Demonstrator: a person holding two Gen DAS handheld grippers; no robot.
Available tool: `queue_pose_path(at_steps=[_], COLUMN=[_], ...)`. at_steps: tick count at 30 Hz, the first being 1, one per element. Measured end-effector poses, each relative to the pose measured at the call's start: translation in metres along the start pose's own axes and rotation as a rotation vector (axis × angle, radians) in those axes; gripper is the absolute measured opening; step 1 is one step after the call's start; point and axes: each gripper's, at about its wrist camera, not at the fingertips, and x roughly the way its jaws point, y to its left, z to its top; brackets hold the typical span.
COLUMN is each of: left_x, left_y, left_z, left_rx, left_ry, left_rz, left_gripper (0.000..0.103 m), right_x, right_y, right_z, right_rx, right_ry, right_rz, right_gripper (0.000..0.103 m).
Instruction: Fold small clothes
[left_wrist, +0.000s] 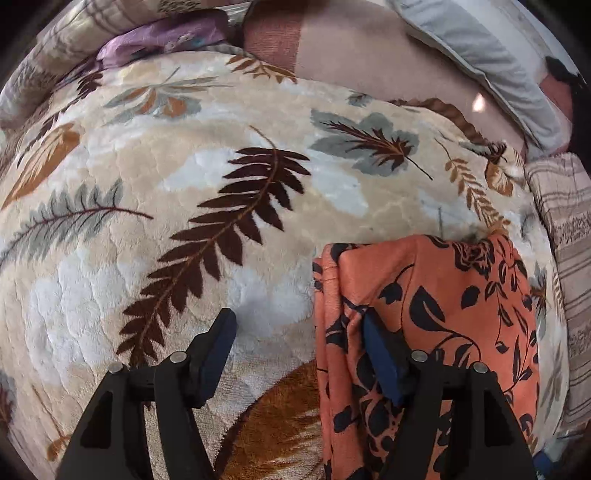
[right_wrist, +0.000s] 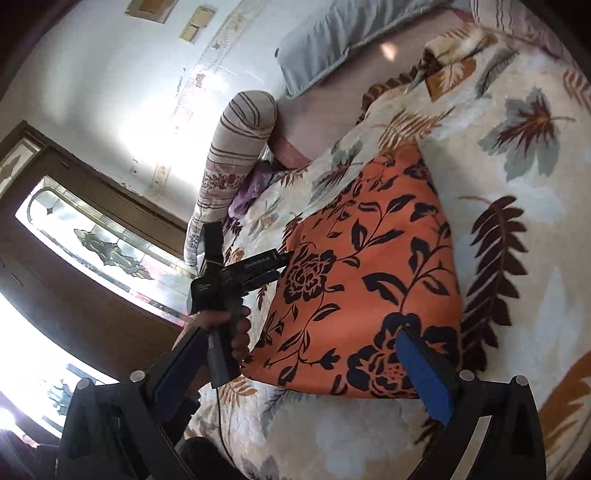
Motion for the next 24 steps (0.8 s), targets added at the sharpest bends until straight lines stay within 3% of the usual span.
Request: queue_pose_path(at_steps=[2, 5, 8, 10, 13, 17, 19, 24], left_x=[-0.017, -0.055, -0.087, -0.109, -0.145, -0.188, -0.205, -0.252], left_y=[-0.004, -0.016, -0.02, -0.024, -0.032, -0.042, -0.046, -0.054], left_z=[-0.003, -0.02, -0.045, -0.064, -0.096, -0.135, -0.151, -0.184], left_rx=[0.014, 0.097, 0.113, 0.106, 0.087, 0.068, 0.068, 0.048], left_ry=[-0.034, -0.109, -0.148, -0.178, -0.249, -0.323, -0.336, -0.406], left_rz=[0.019, 0.073, 0.093, 0.089, 0.104, 0.118, 0.107, 0.111], left_gripper=[0.074, 0.074, 0.074, 0.075, 0.089, 0.092, 0.092, 0.092], right_x=[0.027, 0.021, 0.007, -0.003, -0.023, -0.05, -0.066, -0.102], right_y=[-0.023, -0.016, 0.004, 0.015, 0.04, 0.066, 0.076, 0.104], right_z=[-0.002, -0.005, -0.009, -0.017, -0.039, -0.067, -0.077, -0.093], right_rx=[0.104, 0.082, 0.026, -0.015, -0.146, -0.289, -0.313, -0.361], right_ry=[0.085, 0.049, 0.003, -0.028, -0.073, -0.136, -0.18, -0.28], right_rz=[-0.052, -0.049, -0.051, -0.117, -0.281, -0.478, -0.531, -0.571], right_gripper=[0.102, 0.102, 0.102, 0.102, 0.102, 0.102, 0.102, 0.102])
